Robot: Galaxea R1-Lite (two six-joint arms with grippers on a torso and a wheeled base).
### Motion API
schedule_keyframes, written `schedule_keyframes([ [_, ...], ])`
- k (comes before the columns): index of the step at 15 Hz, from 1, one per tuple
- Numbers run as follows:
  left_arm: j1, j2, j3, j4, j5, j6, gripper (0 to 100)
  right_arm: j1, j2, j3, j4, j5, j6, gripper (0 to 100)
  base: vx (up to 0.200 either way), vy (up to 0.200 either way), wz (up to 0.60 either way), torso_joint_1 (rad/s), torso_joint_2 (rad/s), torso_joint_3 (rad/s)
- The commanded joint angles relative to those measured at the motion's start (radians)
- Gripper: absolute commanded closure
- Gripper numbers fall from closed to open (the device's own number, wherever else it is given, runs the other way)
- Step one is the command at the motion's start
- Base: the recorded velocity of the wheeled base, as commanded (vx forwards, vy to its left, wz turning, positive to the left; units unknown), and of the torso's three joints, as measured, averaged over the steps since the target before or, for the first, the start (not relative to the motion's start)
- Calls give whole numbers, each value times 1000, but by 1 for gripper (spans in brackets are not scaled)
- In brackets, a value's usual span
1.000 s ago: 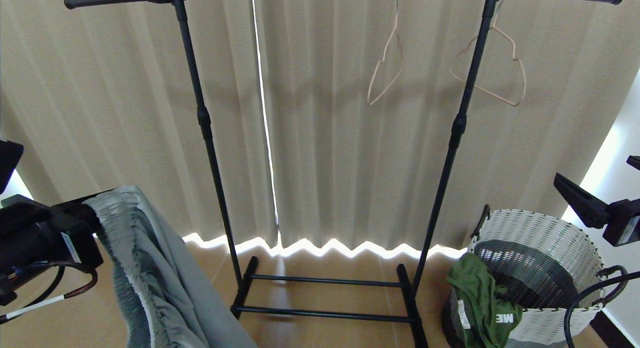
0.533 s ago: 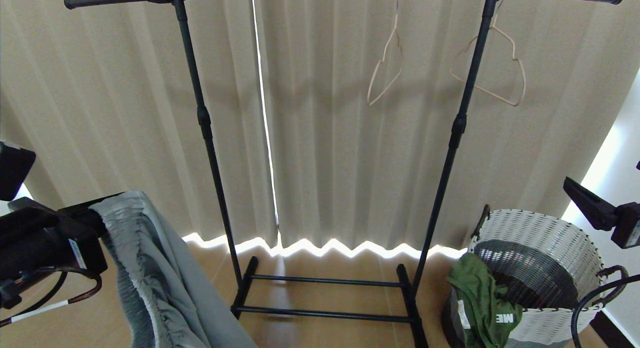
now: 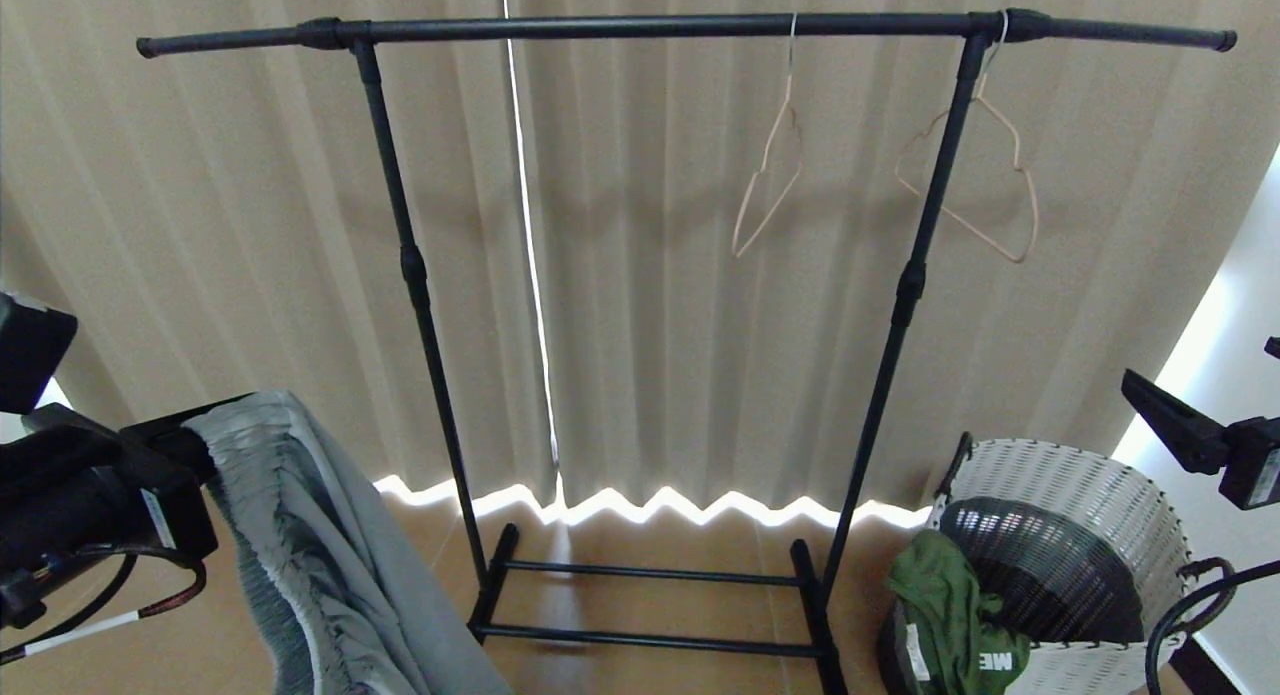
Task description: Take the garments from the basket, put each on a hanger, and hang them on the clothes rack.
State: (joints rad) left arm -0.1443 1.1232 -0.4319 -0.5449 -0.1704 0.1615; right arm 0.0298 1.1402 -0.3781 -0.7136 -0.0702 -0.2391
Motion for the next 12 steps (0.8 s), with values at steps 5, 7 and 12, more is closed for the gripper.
schedule_keyframes([
  [5,0,0,28,0,0,7,100,-39,6,1,3,1,0,0,0,0,0,144,-484,-308],
  [7,0,-6,32,-1,0,9,100,-42,6,-1,3,1,-2,0,0,0,0,173,-474,-305],
  [12,5,-11,39,-3,2,7,100,-42,4,-5,86,3,-2,0,0,0,0,189,-483,-295],
])
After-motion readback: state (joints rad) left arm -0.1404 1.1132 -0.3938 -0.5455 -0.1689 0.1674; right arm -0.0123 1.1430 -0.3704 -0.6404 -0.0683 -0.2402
